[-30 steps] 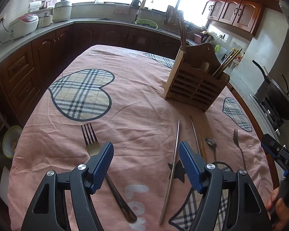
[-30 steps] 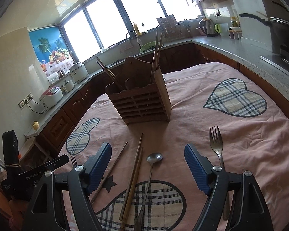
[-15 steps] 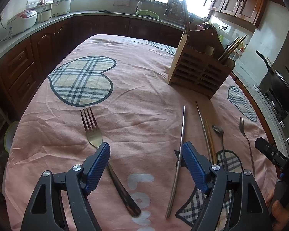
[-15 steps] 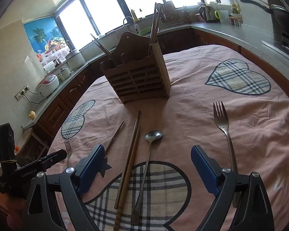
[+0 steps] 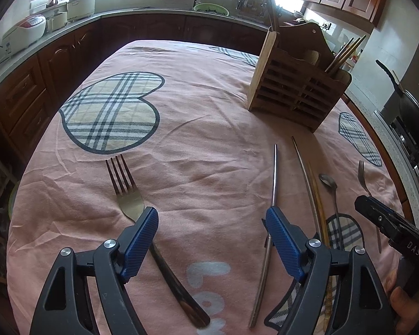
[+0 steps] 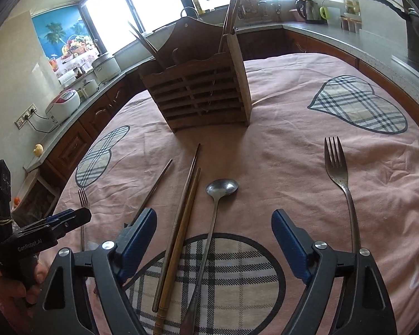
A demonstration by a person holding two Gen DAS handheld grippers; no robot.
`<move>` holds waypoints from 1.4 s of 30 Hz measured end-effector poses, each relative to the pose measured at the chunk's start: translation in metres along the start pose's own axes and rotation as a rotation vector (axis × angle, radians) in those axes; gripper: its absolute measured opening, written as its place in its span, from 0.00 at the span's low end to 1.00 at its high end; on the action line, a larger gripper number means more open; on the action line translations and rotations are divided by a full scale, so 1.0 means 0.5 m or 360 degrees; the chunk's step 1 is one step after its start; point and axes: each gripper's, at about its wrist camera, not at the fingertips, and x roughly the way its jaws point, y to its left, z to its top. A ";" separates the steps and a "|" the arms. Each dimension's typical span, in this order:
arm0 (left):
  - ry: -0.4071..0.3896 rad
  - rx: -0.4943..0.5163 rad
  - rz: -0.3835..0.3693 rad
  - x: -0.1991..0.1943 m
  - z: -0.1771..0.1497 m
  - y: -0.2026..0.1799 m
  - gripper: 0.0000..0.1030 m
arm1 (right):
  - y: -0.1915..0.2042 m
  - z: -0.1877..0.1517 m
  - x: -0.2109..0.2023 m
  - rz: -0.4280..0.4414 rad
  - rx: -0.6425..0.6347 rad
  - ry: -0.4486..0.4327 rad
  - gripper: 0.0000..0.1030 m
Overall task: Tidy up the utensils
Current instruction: 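Close the left gripper on a metal chopstick while the right gripper grasps the metal spoon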
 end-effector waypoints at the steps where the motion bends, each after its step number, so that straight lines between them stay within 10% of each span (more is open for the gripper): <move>1: 0.0007 0.0008 0.0001 0.005 0.004 -0.001 0.77 | -0.001 0.002 0.006 -0.0002 0.0000 0.0013 0.71; 15: 0.0075 0.0246 -0.0061 0.107 0.082 -0.068 0.75 | -0.004 0.018 0.093 -0.0018 -0.0047 0.0189 0.06; 27: 0.0171 0.0517 -0.0002 0.243 0.125 -0.169 0.40 | -0.063 0.027 0.080 -0.0016 0.0068 0.0167 0.05; 32: 0.0165 0.0572 -0.0022 0.249 0.117 -0.186 0.05 | -0.067 0.031 0.087 0.0023 0.0089 0.0180 0.08; 42: 0.0082 0.0305 -0.0193 0.158 0.106 -0.119 0.03 | -0.068 0.038 0.059 0.0051 0.0077 0.0130 0.05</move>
